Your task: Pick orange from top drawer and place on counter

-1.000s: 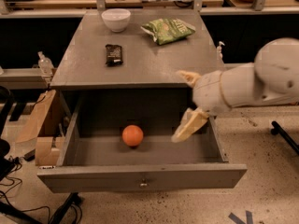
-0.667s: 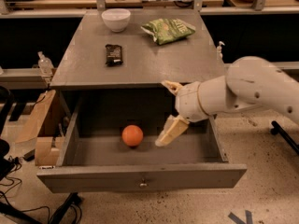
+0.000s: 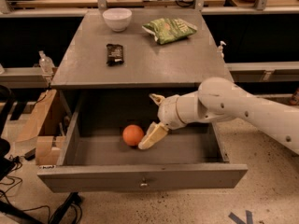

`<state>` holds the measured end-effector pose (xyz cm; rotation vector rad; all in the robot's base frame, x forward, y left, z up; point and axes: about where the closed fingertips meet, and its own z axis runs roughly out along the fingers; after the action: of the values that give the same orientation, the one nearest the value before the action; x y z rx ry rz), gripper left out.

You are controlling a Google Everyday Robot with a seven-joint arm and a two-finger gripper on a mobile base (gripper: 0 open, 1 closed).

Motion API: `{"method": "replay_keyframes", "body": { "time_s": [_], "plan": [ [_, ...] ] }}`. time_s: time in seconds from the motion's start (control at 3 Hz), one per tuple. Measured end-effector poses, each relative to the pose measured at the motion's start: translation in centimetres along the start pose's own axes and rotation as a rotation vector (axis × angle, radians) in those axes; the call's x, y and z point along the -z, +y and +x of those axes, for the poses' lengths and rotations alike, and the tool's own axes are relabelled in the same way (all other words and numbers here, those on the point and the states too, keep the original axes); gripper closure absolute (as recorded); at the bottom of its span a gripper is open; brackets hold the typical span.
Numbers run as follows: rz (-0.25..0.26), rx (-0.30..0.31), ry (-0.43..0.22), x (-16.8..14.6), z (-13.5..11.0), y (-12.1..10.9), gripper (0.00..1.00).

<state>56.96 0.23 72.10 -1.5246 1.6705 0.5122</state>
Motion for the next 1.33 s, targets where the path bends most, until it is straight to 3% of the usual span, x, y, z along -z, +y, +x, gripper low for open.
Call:
{"method": "replay_keyframes", "body": {
  "time_s": [0.67,1.0,1.33],
  "plan": [
    [-0.055,-0.092,-0.052,-7.0,3.7,0.8,0.01],
    [-0.098,-0.096,-0.063,-9.8,3.9,1.4,0.01],
    [-0.15,-0.11,-0.047,-12.6,4.6,2.4,0.2]
  ]
}}
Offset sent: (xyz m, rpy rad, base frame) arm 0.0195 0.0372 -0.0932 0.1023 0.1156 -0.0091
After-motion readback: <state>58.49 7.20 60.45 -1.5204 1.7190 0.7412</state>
